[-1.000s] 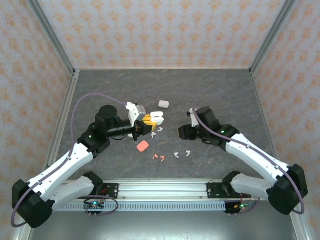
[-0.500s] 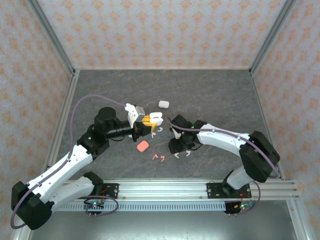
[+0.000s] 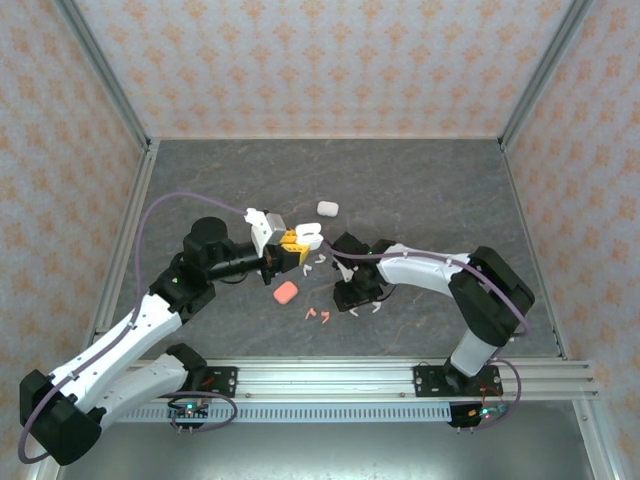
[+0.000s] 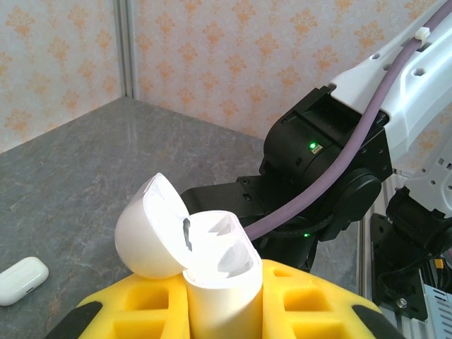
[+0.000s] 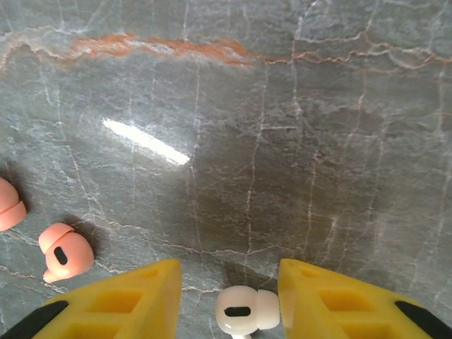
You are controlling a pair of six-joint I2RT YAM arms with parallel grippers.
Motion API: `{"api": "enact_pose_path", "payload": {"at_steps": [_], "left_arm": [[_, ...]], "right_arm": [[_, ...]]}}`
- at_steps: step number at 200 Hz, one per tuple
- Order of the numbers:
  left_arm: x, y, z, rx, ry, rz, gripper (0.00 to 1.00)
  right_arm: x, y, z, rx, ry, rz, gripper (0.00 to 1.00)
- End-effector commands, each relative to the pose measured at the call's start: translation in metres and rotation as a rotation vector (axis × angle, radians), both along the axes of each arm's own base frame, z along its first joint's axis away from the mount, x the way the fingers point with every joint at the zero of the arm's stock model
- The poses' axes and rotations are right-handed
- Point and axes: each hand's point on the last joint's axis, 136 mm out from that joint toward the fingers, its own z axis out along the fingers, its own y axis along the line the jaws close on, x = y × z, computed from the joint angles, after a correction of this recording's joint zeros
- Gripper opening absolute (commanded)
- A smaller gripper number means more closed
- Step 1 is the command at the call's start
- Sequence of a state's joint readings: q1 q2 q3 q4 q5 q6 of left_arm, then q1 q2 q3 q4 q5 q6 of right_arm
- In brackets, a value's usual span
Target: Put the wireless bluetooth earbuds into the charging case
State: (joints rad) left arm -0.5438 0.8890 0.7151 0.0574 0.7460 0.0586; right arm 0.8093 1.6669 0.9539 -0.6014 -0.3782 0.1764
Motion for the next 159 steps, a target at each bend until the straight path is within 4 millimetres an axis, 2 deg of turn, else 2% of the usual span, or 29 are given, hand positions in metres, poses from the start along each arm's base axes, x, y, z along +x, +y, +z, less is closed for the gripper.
{"api": "enact_pose_path", "payload": {"at_steps": [1,29,71,159], "left_arm": [[-0.001,0.0,0.006,-0.008,-0.039,0.006,0.0],[-0.001,0.001,0.006,-0.006,-0.036,0.009,0.0],[0.0,0.001,0.005,-0.005,-0.033,0.013,0.0],[0.003,0.0,0.004,-0.003,-0.027,0.016,0.0]], "right_arm": [[0.0,0.005,0.001,0.005,0.003,0.026,0.4],[-0.005,0.002,-0.003,-0.009,0.028,0.029,0.39],[-0.011,-0.009,-0.001,-0.044,0.038,0.031,0.36],[-0.019,-0.017,0.006,-0.047,0.046,0.026,0.34]]}}
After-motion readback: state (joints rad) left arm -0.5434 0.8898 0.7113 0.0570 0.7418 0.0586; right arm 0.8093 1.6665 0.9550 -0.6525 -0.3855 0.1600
